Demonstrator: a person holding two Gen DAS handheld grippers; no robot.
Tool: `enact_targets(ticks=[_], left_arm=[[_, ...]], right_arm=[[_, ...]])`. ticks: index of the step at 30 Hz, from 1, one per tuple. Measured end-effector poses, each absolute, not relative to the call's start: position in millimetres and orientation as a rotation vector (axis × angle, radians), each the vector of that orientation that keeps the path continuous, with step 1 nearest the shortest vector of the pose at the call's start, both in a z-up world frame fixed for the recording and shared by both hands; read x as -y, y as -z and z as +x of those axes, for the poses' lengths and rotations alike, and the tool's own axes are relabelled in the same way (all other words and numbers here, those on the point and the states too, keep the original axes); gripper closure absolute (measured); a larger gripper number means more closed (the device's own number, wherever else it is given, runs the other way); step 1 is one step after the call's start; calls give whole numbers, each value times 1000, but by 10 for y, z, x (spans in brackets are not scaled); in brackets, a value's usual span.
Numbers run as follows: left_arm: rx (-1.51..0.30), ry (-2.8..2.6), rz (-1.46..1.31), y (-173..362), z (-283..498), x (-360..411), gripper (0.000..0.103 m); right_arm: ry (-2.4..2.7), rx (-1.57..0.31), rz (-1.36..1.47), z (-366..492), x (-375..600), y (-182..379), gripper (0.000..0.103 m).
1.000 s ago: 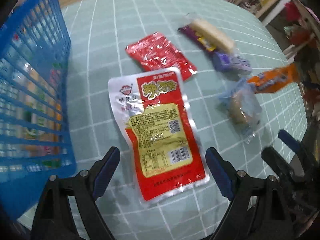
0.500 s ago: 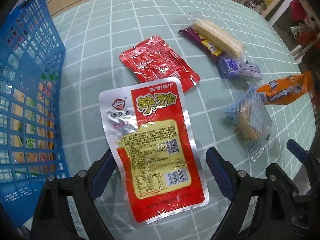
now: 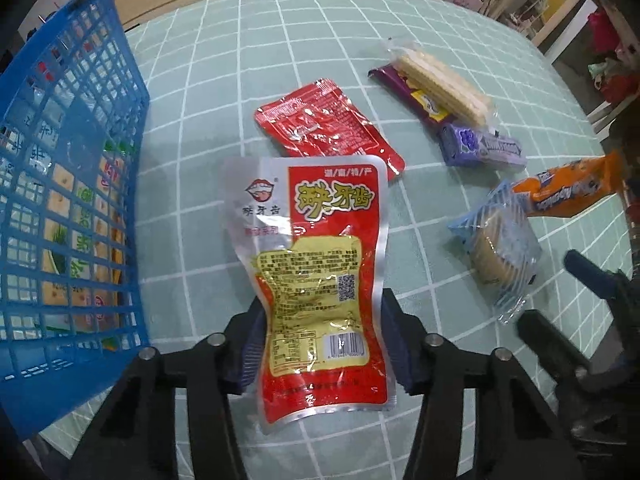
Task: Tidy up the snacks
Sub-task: 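Close the left tool on the end of the red-and-white sausage pack, then grasp the clear bread bag with the right tool while the left tool lifts the red pack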
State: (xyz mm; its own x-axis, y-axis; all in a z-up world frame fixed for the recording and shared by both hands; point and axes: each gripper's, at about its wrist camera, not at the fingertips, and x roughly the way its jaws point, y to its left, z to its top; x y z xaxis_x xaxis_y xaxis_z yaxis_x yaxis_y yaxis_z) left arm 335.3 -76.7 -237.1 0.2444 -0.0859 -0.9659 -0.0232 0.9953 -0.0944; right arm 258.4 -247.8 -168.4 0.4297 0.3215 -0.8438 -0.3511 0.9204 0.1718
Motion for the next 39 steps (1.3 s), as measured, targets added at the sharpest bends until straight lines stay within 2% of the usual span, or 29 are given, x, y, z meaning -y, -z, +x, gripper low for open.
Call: enact_targets(ticks=[3, 7, 9, 12, 13, 14, 28, 39], left_arm=[[-1312, 48, -81, 2334, 3333, 699, 68], [-1309, 55, -83, 2284, 3321, 636, 71], [-1304, 62, -76, 2257, 3325, 595, 71], [-1299, 87, -76, 2229, 3275, 581, 72], [-1294, 94, -69, 2239, 3272, 600, 72], [-1289, 95, -61, 2246, 3265, 617, 72], [-1210, 146, -50, 2037, 2935, 666, 73], [-1105, 175, -93, 1456, 2464, 441, 73]], right_arm=[[-435, -1046, -47, 2632, 2398, 1719, 8], [-431, -1024, -111, 2718, 2255, 1732, 9], [-429, -1013, -162, 2749, 2189, 1744, 15], [-438, -1022, -184, 2793, 2161, 1790, 30], [-438, -1033, -185, 2811, 2157, 1820, 40], [-427, -1032, -193, 2820, 2152, 1839, 43], [-431, -1029, -115, 2554, 2187, 1603, 45], [-427, -971, -113, 2255, 2084, 1061, 45]])
